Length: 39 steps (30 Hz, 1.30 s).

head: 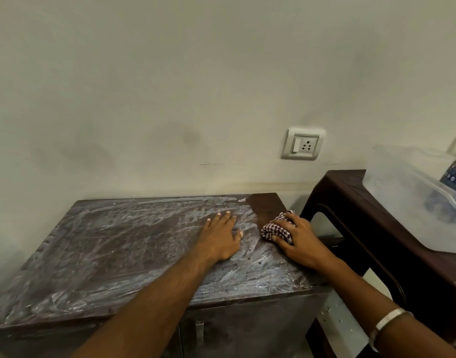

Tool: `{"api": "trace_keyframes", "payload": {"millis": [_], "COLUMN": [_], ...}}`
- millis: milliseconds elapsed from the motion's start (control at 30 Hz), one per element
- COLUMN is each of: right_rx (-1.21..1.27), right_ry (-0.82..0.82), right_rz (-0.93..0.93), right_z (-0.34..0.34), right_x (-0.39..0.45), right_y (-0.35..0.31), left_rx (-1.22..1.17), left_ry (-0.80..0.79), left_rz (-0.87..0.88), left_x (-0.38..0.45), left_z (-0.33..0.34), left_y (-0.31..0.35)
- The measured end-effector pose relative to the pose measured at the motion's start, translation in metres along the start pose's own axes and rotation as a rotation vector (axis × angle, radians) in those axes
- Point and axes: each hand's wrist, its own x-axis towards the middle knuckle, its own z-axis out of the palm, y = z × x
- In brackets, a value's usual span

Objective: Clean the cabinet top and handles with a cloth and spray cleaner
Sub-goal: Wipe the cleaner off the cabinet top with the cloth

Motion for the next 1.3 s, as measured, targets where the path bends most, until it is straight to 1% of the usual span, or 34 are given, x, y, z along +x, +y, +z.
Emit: {"api": "trace_keyframes", "payload": {"millis": [167,333,467,667,833,933,1100,1200,1300], "right_rx": [0.018,0.007,-0.029,-0.027,-0.010,-0.030,-0.016,-0.027,-0.045], "right_ry": [0.011,0.010,0.014,-0.019,0.014,0.000,-0.003,-0.005,0.004], "right_rz": [-0.072,-0.006,-0.005,-0.098,-0.028,0.014,-0.063,-0.121,-0.119], "right_z": [-0.003,-0.003,0.002,0.000,-0.001,0.003,0.007,0.005,0.002], "right_x": [-0.024,-0.013,-0.008,-0.027,-0.018,-0.011,-0.025,-0.035,-0.036], "right_y": [0.010,0.010,-0.005,0.003,0.003,-0.008,-0.020,-0.014,-0.005], "left_rx": [0.001,0.012,0.014,0.016,0.010,0.013,0.013,0.023,0.021], "left_ry": [-0.016,-0.006,-0.011,-0.011,-0.011,-0.012,-0.012,-0.011,-0.005], "left_rz": [-0.005,-0.008,-0.010,-0.008,-0.007,-0.006,-0.008,-0.005,0.003], "left_x": [-0.004,-0.007,-0.008,-0.007,-0.009,-0.010,-0.014,-0.016,-0.018], "left_z": [0.002,0.006,0.006,0.008,0.009,0.009,0.007,0.007,0.008], "left_y": [0.003,0.002,0.004,0.006,0.006,0.007,0.010,0.011,0.010]}}
